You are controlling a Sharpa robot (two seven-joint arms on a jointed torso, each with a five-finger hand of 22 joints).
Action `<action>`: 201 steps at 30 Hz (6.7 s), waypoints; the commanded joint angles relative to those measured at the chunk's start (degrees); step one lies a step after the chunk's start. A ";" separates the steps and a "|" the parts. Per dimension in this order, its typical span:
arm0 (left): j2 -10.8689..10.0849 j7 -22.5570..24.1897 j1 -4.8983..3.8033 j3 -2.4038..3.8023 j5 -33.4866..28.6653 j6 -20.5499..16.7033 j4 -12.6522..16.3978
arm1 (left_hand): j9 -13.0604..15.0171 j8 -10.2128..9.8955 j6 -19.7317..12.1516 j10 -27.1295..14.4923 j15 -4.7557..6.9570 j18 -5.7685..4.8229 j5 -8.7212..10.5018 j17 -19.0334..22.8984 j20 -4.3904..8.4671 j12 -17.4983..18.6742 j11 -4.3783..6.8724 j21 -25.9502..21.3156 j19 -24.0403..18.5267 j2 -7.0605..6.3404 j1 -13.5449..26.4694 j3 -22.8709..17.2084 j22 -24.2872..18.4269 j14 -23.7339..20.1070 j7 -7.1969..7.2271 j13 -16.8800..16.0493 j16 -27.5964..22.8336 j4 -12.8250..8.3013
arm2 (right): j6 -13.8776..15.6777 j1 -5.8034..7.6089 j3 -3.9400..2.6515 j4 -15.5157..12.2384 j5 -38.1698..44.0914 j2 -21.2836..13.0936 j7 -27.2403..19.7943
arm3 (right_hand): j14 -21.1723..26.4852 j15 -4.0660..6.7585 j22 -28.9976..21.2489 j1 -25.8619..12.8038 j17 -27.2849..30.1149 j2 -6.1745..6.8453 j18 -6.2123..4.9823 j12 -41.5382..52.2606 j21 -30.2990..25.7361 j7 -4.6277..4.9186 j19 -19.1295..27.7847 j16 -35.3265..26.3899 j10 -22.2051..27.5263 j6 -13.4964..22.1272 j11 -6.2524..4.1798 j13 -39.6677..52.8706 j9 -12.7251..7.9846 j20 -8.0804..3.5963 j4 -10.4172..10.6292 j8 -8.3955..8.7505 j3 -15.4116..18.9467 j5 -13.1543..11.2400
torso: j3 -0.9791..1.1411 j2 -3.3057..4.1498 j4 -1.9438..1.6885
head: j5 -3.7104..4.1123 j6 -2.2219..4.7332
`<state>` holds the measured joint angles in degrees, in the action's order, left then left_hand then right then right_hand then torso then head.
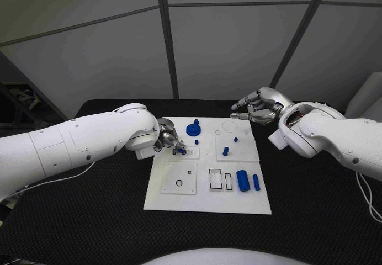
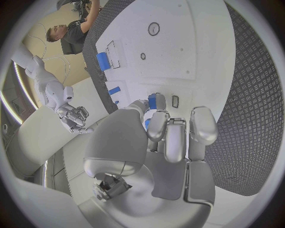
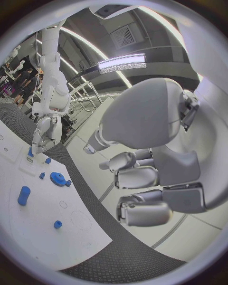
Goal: Assemble the parts on the task board
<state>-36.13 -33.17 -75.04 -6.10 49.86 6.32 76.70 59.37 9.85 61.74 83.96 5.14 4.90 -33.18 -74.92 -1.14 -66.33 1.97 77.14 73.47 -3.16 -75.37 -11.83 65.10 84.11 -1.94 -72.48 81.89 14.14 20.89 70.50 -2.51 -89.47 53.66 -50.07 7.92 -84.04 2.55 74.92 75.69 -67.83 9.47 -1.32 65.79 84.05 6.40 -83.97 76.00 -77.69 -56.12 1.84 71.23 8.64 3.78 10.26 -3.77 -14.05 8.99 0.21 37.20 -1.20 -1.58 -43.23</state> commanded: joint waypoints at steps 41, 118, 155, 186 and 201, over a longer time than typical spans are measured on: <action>1.75 0.35 0.71 0.03 10.51 -0.92 -0.64 | 1.81 -0.61 0.75 3.27 0.44 0.46 0.67 -4.89 0.17 -0.50 0.31 0.41 0.35 -0.67 2.57 -15.05 0.51 3.65 -0.09 -9.87 0.72 -13.69 | -1.11 0.11 -0.04 0.31 1.58 0.60 -0.86 | -1.24 0.10 8.01 0.23 -0.14 0.08 -0.64 0.09 -0.30 0.03 -1.41 -0.17 -0.28 -0.43 -0.24 0.04 0.08 -0.01 0.24 -0.13 -0.04 0.35 | -0.03 0.08 0.17 | -0.14 -1.40; 4.21 -0.79 1.19 0.02 11.28 3.46 -3.51 | 4.94 -1.95 2.89 3.79 0.97 0.49 16.82 -5.08 0.60 1.10 1.12 -0.24 0.35 -1.99 9.78 -12.33 0.50 3.69 1.25 -10.70 0.87 -9.14 | -2.18 0.10 -0.03 0.60 0.80 0.98 -0.82 | -1.27 0.11 7.97 0.04 -0.05 0.02 -0.65 -0.10 -0.37 0.04 -1.41 -0.29 -0.20 -0.45 -0.23 -0.16 0.15 -0.03 0.52 -0.09 -0.03 0.34 | 0.05 0.06 0.12 | -0.03 -2.28; 4.35 -0.66 1.31 0.04 11.28 1.74 -4.56 | 6.53 -3.54 5.18 4.31 0.95 0.43 30.39 -5.57 0.63 0.63 1.01 -0.46 0.73 -5.31 13.56 -2.95 0.96 3.82 1.17 -11.90 1.31 1.81 | -2.29 0.11 -0.03 0.63 0.85 0.85 -0.66 | -1.27 0.09 7.88 -0.41 0.03 0.02 -0.67 -0.32 -0.48 0.07 -1.39 -0.43 -0.08 -0.31 -0.20 -0.38 0.19 -0.03 1.02 -0.01 0.12 0.22 | -0.04 0.03 0.09 | 0.14 -2.45; 5.81 1.03 -1.10 8.81 8.12 9.52 -18.60 | -1.61 -6.43 -0.12 3.54 -0.37 1.03 30.39 -3.39 -0.50 6.18 -0.58 -2.92 -1.51 -5.35 10.24 2.42 -1.96 3.13 -0.88 -11.38 -0.45 2.49 | -2.40 0.10 -0.02 1.58 0.77 1.15 -0.77 | -1.30 0.08 7.95 -0.76 -0.05 0.04 -0.65 -0.29 -0.44 0.07 -1.45 -0.43 -0.09 -0.25 -0.19 -0.39 0.23 -0.03 1.39 0.01 0.24 0.20 | 0.02 0.19 0.19 | 0.02 -1.08; 12.30 2.25 -0.21 8.38 11.28 14.90 -29.90 | -3.50 -6.38 0.33 3.48 -0.45 1.05 30.40 -3.58 -0.65 6.80 -0.65 -2.97 -1.48 -4.30 9.65 2.25 -1.86 3.16 -0.93 -11.35 -0.30 2.48 | -2.73 0.09 -0.02 1.74 0.85 1.73 -0.71 | -1.31 0.08 7.97 -0.76 -0.08 0.03 -0.64 -0.24 -0.42 0.07 -1.47 -0.41 -0.12 -0.25 -0.20 -0.35 0.24 -0.03 1.40 0.01 0.24 0.21 | -0.02 0.27 0.23 | -0.30 -1.38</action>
<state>-24.11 -31.96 -75.15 2.25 59.92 18.42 47.27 55.90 3.59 61.92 84.05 5.21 4.90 -3.01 -74.91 -1.45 -59.84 1.70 74.48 71.94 -7.60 -65.54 -9.48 63.18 83.96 -2.77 -75.06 81.67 16.75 18.59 70.48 -2.48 -87.72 54.58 -48.40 7.67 -84.04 2.55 74.90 75.45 -67.82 9.71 -1.32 65.79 83.82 6.40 -83.97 75.75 -77.89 -56.11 1.64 70.87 8.78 3.78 11.36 -3.77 -13.89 8.98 0.19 37.44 -0.97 -1.87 -44.52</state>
